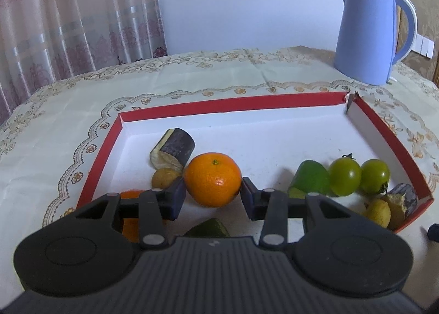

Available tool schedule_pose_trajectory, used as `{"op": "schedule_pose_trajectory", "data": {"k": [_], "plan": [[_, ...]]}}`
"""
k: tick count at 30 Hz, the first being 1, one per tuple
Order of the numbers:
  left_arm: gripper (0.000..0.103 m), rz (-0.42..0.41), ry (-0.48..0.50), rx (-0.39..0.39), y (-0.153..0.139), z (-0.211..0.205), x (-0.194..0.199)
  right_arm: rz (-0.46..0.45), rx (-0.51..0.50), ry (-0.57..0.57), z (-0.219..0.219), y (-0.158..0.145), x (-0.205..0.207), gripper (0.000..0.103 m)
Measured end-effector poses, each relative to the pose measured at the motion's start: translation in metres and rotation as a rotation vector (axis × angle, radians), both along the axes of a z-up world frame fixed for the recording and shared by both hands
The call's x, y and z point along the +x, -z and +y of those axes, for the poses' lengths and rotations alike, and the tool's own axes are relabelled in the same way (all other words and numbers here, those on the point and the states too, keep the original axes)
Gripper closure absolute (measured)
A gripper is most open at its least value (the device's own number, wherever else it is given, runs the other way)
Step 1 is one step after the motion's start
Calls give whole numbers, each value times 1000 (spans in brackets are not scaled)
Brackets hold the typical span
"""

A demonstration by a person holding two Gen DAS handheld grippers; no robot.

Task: Organize fruits
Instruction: 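Lower the orange into the red tray and open the left gripper, then withdraw the open left gripper from the tray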

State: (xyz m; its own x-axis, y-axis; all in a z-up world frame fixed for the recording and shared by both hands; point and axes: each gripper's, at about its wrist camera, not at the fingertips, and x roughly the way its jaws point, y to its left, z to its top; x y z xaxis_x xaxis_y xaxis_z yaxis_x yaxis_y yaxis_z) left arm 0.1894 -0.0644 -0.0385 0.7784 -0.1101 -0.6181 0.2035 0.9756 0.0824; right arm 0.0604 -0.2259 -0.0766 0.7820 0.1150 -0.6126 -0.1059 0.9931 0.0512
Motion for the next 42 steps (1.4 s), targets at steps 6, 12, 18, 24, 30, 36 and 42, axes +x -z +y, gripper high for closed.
{"op": "schedule_pose_trajectory", "data": {"k": [6, 12, 18, 24, 30, 36, 42], "plan": [[62, 20, -5, 8, 3, -2, 5, 0, 0, 0, 0, 0, 0, 0], [60, 16, -14, 9, 3, -3, 7, 0, 0, 0, 0, 0, 0, 0], [33, -21, -17, 27, 2, -6, 2, 0, 0, 0, 0, 0, 0, 0], [29, -22, -10, 36, 2, -8, -2, 0, 0, 0, 0, 0, 0, 0], [17, -34, 6, 45, 0, -10, -12, 0, 0, 0, 0, 0, 0, 0], [14, -35, 8, 29, -4, -5, -26, 0, 0, 0, 0, 0, 0, 0], [9, -45, -7, 18, -8, -1, -38, 0, 0, 0, 0, 0, 0, 0]]}}
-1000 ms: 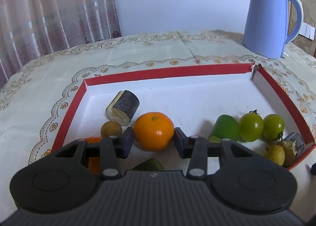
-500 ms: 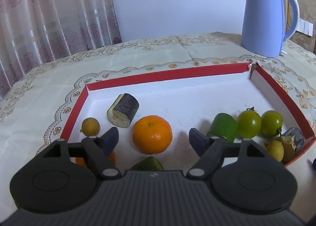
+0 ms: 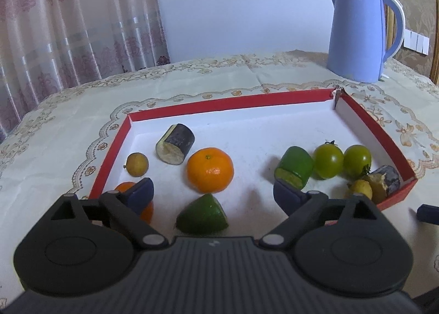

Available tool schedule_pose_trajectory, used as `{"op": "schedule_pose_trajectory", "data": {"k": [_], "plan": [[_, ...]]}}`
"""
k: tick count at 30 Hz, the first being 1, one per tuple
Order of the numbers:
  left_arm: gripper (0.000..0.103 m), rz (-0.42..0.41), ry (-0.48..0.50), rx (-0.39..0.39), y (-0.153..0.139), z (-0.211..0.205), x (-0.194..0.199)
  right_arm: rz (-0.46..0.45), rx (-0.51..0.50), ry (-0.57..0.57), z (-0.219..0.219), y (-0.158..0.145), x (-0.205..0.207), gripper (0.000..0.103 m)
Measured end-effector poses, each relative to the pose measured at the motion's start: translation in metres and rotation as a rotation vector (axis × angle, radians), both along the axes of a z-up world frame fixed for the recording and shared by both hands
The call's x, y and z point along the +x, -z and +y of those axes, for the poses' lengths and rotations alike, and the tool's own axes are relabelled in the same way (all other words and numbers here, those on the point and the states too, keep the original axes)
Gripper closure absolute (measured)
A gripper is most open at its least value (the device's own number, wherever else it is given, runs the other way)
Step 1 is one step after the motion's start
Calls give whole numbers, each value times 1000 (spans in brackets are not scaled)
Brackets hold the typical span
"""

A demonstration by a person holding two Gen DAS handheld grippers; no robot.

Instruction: Organize fruits

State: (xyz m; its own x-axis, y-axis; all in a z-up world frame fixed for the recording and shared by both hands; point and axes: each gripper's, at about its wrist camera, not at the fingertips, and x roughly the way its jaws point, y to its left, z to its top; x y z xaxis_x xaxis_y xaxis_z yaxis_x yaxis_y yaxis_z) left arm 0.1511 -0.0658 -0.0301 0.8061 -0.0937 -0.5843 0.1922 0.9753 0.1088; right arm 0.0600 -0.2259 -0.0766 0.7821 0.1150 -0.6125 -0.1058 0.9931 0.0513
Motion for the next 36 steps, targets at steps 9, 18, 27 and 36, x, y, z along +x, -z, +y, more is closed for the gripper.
{"op": "schedule_pose_trajectory", "data": {"k": [9, 18, 27, 36], "plan": [[5, 5, -52, -26, -8, 15, -25, 0, 0, 0, 0, 0, 0, 0], [2, 21, -74, -62, -13, 32, -62, -2, -6, 4, 0, 0, 0, 0], [0, -1, -79, -77, -22, 40, -91, -51, 24, 92, 14, -20, -21, 0], [0, -30, -124, -99, -34, 51, -105, -96, -31, 227, 26, -44, -23, 0]]}}
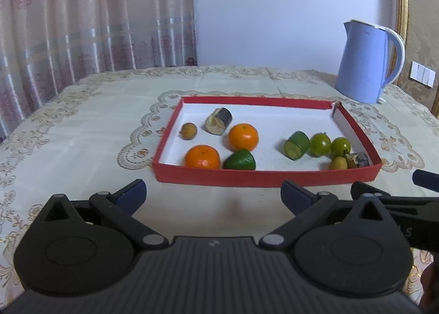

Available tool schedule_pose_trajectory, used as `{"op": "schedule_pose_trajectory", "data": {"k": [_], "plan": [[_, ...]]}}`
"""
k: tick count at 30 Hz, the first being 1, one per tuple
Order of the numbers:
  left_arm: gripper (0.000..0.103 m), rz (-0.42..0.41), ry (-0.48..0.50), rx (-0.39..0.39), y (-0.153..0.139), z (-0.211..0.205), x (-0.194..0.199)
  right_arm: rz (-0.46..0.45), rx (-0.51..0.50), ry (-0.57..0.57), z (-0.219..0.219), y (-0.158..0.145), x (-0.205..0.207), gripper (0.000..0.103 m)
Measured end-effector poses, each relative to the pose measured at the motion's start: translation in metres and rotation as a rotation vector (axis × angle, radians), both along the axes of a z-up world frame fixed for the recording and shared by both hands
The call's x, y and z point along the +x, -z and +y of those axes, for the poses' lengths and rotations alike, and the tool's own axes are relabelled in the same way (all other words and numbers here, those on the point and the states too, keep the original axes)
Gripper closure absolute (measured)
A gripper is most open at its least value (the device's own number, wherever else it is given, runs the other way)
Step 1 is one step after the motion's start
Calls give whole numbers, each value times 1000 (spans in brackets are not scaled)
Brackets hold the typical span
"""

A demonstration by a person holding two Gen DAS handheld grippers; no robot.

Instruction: Organize fruits

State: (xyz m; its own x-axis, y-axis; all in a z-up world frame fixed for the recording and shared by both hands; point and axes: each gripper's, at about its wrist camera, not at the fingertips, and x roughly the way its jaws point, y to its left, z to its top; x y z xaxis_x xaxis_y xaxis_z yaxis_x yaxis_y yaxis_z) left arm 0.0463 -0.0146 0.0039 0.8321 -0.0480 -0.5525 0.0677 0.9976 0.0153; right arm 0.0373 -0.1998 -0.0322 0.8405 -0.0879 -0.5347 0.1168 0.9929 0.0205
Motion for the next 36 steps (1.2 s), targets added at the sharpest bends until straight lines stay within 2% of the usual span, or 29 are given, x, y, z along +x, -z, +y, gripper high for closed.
{"op": "schedule_pose_trajectory", "data": {"k": [7, 17, 28, 36], "plan": [[0, -1, -14, -17, -8, 5, -3, -2, 9, 43, 0, -3, 4, 0], [0, -26, -3, -8, -13, 3, -8, 31, 11, 24, 7, 3, 9, 0], [0, -62, 12, 43, -19, -5, -13, 34, 0, 14, 12, -1, 11, 0], [0, -54, 26, 48, -18, -7, -12, 25, -7, 4, 15, -3, 9, 0]]}}
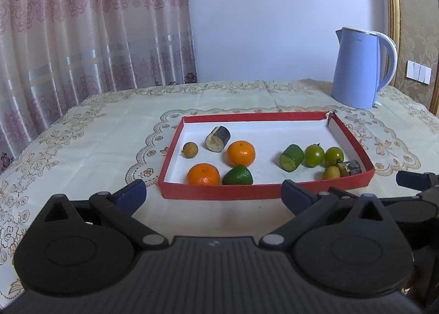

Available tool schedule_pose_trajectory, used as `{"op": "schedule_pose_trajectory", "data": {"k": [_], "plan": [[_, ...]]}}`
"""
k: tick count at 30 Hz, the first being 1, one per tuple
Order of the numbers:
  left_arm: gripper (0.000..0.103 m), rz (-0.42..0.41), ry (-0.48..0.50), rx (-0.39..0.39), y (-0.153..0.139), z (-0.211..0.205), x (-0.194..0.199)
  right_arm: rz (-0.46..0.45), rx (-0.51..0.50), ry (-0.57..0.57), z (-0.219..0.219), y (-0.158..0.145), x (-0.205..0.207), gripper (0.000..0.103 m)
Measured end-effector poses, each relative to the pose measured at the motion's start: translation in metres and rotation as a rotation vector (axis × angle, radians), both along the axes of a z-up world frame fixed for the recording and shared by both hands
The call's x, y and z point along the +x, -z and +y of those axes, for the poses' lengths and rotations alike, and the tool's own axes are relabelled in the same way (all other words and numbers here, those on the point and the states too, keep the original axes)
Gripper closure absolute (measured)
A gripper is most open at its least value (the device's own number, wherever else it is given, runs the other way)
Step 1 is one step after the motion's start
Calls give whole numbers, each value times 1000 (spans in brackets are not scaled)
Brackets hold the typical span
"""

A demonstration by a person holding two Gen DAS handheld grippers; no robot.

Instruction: Organize fruits

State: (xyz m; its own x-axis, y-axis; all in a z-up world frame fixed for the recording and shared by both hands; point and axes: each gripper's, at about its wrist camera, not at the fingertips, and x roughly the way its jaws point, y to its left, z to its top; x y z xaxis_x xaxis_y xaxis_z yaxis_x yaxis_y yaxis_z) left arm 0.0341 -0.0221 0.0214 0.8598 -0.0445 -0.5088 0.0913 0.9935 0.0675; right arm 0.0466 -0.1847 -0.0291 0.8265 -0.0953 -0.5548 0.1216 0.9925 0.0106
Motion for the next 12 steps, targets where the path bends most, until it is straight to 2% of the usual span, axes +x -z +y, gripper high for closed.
{"op": "schedule_pose_trajectory", "data": {"k": [12], "plan": [[0, -33, -5, 12, -2, 0, -5, -9, -7, 9, 3, -1, 0, 0]]}}
